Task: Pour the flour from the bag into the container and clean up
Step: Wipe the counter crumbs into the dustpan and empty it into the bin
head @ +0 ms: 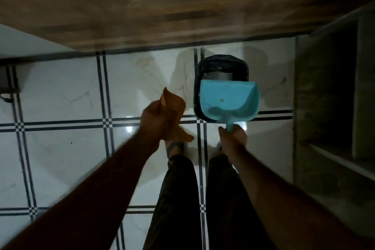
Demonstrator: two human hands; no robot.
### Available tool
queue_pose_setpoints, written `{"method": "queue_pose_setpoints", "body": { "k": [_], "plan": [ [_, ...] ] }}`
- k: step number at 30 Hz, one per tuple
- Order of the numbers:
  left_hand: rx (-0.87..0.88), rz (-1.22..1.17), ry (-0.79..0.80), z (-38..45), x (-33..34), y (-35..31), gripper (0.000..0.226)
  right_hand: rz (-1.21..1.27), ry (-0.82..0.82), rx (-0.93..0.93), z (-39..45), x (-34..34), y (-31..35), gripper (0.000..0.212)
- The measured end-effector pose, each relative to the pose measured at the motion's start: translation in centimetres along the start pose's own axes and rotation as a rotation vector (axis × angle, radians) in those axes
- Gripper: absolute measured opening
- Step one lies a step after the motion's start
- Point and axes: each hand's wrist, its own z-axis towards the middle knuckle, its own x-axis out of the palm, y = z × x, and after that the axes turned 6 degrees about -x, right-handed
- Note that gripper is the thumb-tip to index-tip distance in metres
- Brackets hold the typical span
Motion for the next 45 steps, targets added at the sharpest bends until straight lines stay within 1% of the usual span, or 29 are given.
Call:
{"method": "queue_pose_setpoints", "body": {
  "k": [3,4,6,7,9,11,13,15,16,17,18,20,22,23,24,26,28,29,31,32,35,36,37,39,40,41,43,44,45],
  "plan": [
    [0.036,-0.036,0.006,2.4,0.2,0.7,0.061,0.022,-0.044,0.002,5.5,5.0,-6.7,0.052],
    [0.041,-0.035,0.008,3.0,0.3,0.9,0.059,-0.001,-0.048,0.004,6.3,5.7,-7.5,0.054],
    [0.035,-0.008,0.032,4.3,0.5,1.1,0.074,-0.079,-0.027,-0.011,5.6,5.8,-6.9,0.052],
    [0.035,0.003,0.044,4.6,0.6,1.1,0.075,-0.137,-0.046,-0.021,5.4,5.9,-6.4,0.055],
    [0.029,0.033,0.02,5.5,0.7,1.6,0.056,-0.224,-0.08,-0.034,5.4,6.4,-5.8,0.062],
    [0.02,0.071,-0.031,6.3,0.8,2.1,0.047,-0.231,-0.071,-0.016,6.4,7.6,-6.8,0.066],
    [0.015,0.071,-0.057,6.5,1.0,2.6,0.052,-0.238,-0.074,0.006,6.7,8.1,-7.2,0.07],
    [-0.009,0.08,-0.045,6.1,1.3,2.6,0.08,-0.241,-0.009,0.027,3.5,5.6,-3.3,0.076],
    [-0.018,0.138,-0.025,6.0,1.4,2.6,0.1,-0.212,0.034,0.049,3.3,5.5,-2.6,0.075],
    [-0.025,0.247,-0.011,6.0,1.5,2.5,0.11,-0.198,0.076,0.078,3.9,5.8,-2.8,0.074],
    [-0.03,0.358,0.003,5.9,1.6,2.6,0.107,-0.177,0.098,0.092,4.1,5.8,-2.3,0.077],
    [-0.045,0.416,-0.034,6.0,1.7,3.2,0.084,-0.168,0.112,0.151,3.6,5.2,-0.7,0.09],
    [-0.026,0.247,-0.045,5.5,1.9,3.6,0.042,-0.218,0.168,0.186,4.3,5.4,-0.4,0.084],
    [-0.02,0.183,-0.043,5.4,1.9,3.8,0.028,-0.248,0.196,0.215,4.9,5.7,-0.5,0.08],
    [-0.005,0.161,-0.04,5.2,1.9,3.9,0.024,-0.266,0.211,0.22,4.8,5.4,0.2,0.082],
    [0.015,0.224,-0.026,5.4,1.9,3.8,0.038,-0.197,0.248,0.248,5.1,5.8,0.2,0.087],
    [0.027,0.308,-0.053,5.8,2.0,3.6,0.064,-0.095,0.289,0.26,5.1,6.4,0.3,0.077],
    [0.034,0.32,-0.05,5.9,2.1,3.4,0.069,-0.097,0.282,0.261,5.1,6.7,0.3,0.07],
    [0.042,0.393,-0.014,6.0,2.3,3.3,0.085,-0.173,0.31,0.234,4.8,6.8,0.7,0.072],
    [0.035,0.383,0.001,6.2,2.4,3.5,0.086,-0.179,0.305,0.193,5.0,7.0,0.5,0.076],
    [-0.007,0.189,0.005,5.7,2.7,3.2,0.058,-0.214,0.346,0.28,2.5,5.9,0.6,0.073],
    [-0.019,0.143,0.005,4.8,2.9,2.9,0.053,-0.221,0.277,0.282,2.1,5.5,0.0,0.072],
    [-0.011,0.122,0.008,3.8,3.1,2.5,0.048,-0.166,0.235,0.25,1.3,4.6,-0.2,0.077],
    [-0.009,0.043,0.078,0.2,3.3,0.8,0.028,-0.101,0.216,0.231,3.6,3.9,-4.0,0.107],
    [-0.003,-0.018,0.141,-1.6,3.5,-0.2,0.024,-0.084,0.195,0.185,5.4,4.0,-6.1,0.117],
    [0.012,-0.056,0.201,-3.1,3.7,-1.1,0.028,0.034,0.202,0.156,5.9,3.1,-7.0,0.12],
    [0.026,-0.093,0.301,-6.8,4.0,-3.0,0.047,0.593,0.404,0.184,-0.4,-2.4,-2.9,0.096],
    [0.022,-0.118,0.347,-8.5,4.2,-4.1,0.054,0.799,0.451,0.166,-7.0,-8.1,2.8,0.094],
    [0.028,-0.139,0.386,-10.2,4.5,-5.3,0.057,0.95,0.529,0.124,-10.6,-12.1,5.3,0.102]
  ]
}}
